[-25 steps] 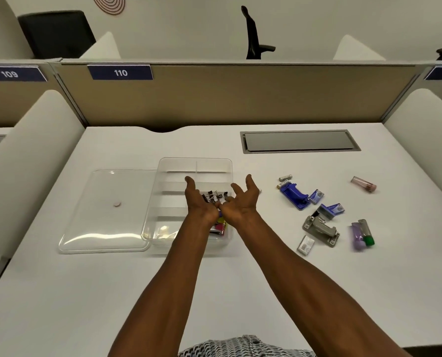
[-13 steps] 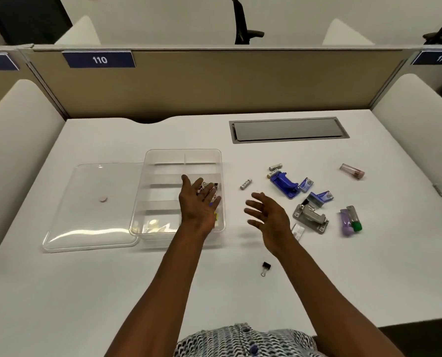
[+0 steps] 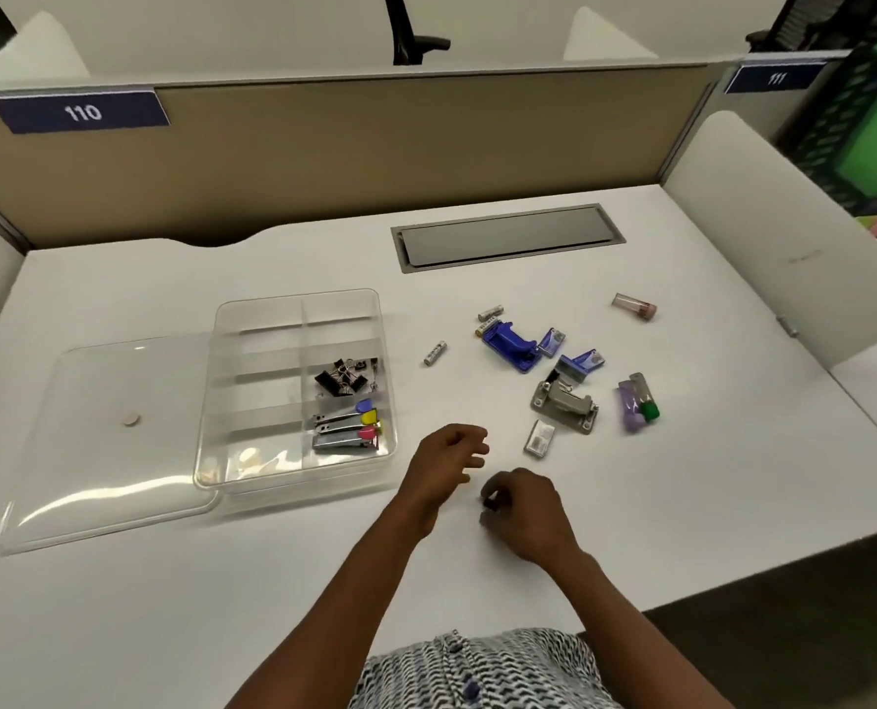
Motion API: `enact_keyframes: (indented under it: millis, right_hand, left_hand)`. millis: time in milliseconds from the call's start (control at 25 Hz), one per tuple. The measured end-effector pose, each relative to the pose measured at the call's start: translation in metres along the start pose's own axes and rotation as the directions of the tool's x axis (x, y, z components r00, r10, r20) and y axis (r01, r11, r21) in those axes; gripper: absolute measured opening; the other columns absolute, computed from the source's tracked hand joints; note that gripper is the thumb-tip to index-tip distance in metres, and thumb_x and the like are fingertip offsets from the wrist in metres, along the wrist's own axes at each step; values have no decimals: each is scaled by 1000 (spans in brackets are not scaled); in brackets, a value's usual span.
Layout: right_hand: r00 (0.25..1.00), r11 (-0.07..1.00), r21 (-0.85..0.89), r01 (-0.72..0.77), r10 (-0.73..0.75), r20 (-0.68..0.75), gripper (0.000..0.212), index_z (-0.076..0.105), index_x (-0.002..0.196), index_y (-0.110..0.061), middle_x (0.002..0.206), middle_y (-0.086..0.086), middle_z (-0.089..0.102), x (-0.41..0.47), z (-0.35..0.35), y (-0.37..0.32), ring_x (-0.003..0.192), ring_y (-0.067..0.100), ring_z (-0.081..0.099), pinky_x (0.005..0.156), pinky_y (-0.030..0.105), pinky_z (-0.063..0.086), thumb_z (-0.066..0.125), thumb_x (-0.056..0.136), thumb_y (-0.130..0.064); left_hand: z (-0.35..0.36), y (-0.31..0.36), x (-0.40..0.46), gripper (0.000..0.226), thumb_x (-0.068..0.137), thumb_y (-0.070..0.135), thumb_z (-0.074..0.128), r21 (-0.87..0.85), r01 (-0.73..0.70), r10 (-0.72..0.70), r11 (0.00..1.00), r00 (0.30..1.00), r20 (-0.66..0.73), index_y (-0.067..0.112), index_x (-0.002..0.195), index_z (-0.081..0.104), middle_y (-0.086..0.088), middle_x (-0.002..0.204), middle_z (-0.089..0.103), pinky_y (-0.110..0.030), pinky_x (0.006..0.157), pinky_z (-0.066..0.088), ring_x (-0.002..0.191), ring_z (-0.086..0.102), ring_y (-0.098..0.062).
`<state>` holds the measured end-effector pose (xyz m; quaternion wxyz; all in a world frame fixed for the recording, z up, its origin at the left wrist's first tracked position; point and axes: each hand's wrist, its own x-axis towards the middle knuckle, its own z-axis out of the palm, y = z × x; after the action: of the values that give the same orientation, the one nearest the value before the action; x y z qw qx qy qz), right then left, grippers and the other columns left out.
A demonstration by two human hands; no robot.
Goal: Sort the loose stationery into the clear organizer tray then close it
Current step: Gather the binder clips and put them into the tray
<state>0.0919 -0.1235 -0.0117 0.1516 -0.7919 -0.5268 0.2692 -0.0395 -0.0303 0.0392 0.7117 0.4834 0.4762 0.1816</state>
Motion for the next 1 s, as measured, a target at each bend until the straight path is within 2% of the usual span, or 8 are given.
enact_keyframes:
  millis: [80,160,280,480,560,720,840,1000]
  right_hand:
    - [996,997,64,-50,55,-69,18,68,84,-31,77,-11,62,3,-3,1,68,1,55,62,16,38,79,71,-24]
    - [984,951,296,-88,129,-122,19,68,77,-27,68,-6,65,5,-4,-2,62,4,59,62,21,47,82,69,-17]
    - [978,663,739,-120,206,-26,18,72,78,-19,65,-2,66,8,-9,-18,64,14,66,65,32,59,83,70,-7]
    - [994,428,899,-97,78,70,10,75,98,-19,92,12,77,16,-15,-33,85,29,74,70,36,57,71,89,-14]
    - [995,498,862,-96,74,68,12,74,103,-27,99,3,77,20,-13,-34,92,23,74,74,34,56,70,92,-23]
    - [997,914,400,68,-79,11,22,72,108,-36,114,-23,69,17,6,-30,111,-6,59,95,22,47,75,85,-38]
    - [976,948,243,204,-217,28,32,71,116,-28,133,-14,59,14,18,-28,131,3,45,111,22,33,77,85,-35]
    - [974,950,238,201,-220,57,31,70,117,-27,140,-13,57,16,17,-22,138,4,38,116,28,31,75,86,-34]
  left_hand:
    - [-2,-15,-3,17,93,35,59,136,28,-25,990,999,-22,28,103,70,7,104,71,-28,82,50,100,66,-15]
    - [-5,-27,-8,17,95,31,57,243,32,-26,969,999,-26,32,107,69,9,107,68,-27,81,49,99,64,-12]
    - [-9,-29,-17,19,97,28,55,288,-7,10,958,1000,-8,33,110,67,8,106,70,-32,82,54,94,69,-11]
    - [-22,-6,-24,17,94,16,59,294,-125,182,948,967,-177,27,98,73,6,88,74,-34,74,59,70,73,-9]
    - [-34,4,-22,19,93,13,59,277,-167,243,946,933,-265,26,97,73,8,86,74,-29,71,58,69,72,-6]
    - [-72,25,-7,18,90,13,63,413,-268,454,870,761,-463,25,101,73,12,88,73,-9,70,48,75,68,0]
    - [-100,34,12,15,87,16,68,525,-191,508,829,651,-565,23,99,72,6,85,72,-9,69,47,74,64,1]
    - [-122,37,39,21,88,19,64,573,-26,431,819,686,-586,18,107,71,-10,96,74,-38,80,56,93,68,-28]
